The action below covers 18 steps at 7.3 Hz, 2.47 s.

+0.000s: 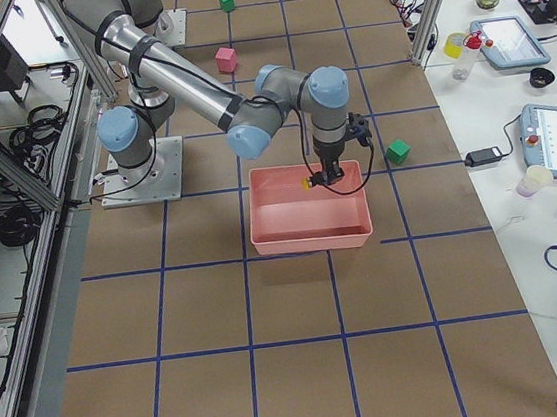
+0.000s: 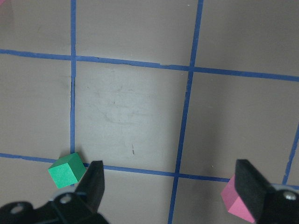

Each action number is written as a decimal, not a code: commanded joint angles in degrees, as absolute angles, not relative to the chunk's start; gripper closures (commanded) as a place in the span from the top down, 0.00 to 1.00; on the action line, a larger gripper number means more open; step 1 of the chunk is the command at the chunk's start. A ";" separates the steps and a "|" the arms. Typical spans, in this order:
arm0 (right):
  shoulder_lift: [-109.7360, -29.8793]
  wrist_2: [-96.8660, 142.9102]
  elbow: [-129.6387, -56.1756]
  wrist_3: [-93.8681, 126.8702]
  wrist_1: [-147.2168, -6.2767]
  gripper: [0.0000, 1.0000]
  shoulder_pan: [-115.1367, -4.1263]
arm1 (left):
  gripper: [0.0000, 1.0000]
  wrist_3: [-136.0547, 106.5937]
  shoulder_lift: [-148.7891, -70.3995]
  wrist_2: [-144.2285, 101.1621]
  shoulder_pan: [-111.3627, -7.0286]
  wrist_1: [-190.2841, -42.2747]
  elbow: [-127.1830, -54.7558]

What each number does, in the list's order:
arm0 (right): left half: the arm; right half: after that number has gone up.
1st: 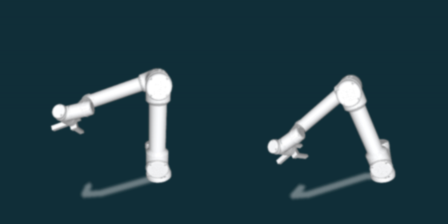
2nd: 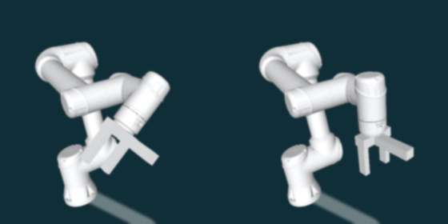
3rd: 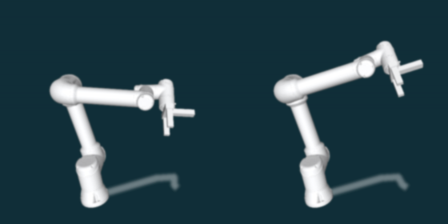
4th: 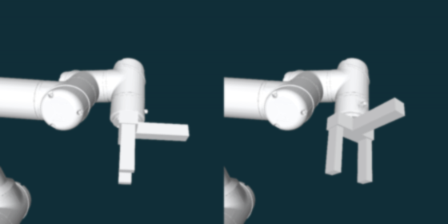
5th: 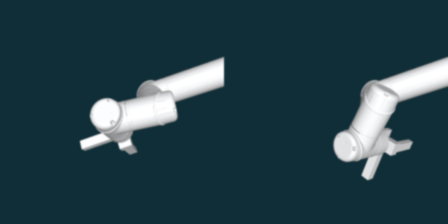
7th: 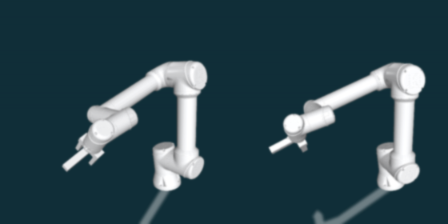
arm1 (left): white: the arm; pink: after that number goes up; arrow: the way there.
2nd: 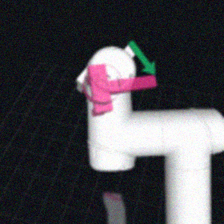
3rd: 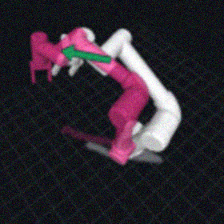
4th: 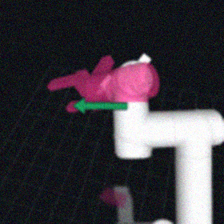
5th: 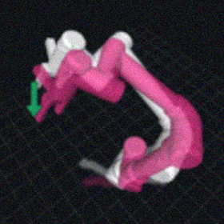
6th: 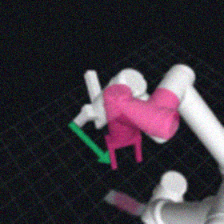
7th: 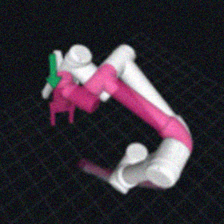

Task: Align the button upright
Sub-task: 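Lift the switch out of the bin and carry it toward table center, then lower the switch onto the table and release it with the right gripper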

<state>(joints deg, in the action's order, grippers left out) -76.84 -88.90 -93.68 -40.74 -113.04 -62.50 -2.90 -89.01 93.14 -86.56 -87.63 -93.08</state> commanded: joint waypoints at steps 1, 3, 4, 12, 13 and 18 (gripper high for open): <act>-77.96 -88.95 -92.90 -27.66 -111.54 0.00 -74.38 | 1.00 -2.90 -88.95 93.08 -86.57 -87.54 -93.08; -76.91 -88.07 -93.08 -7.14 -112.58 0.00 -88.34 | 1.00 -2.90 -88.95 93.08 -86.57 -87.54 -93.08; -74.29 -88.07 -92.82 1.58 -114.42 0.00 -94.94 | 1.00 -2.90 -88.95 93.08 -86.49 -87.54 -93.08; -58.36 -90.71 -94.48 16.61 -133.68 0.00 -111.80 | 1.00 -2.90 -88.95 93.08 -86.48 -87.45 -93.08; -58.36 -90.18 -94.74 19.31 -133.68 0.00 -111.80 | 1.00 -2.90 -88.95 93.08 -86.48 -87.45 -93.08; -57.39 -90.27 -94.75 19.78 -133.68 0.31 -112.41 | 1.00 -2.90 -89.03 93.16 -86.48 -87.45 -93.16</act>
<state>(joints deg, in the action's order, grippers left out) -57.58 -90.54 -94.74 19.82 -133.68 -112.39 -2.90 -89.03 93.12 -86.49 -87.46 -93.16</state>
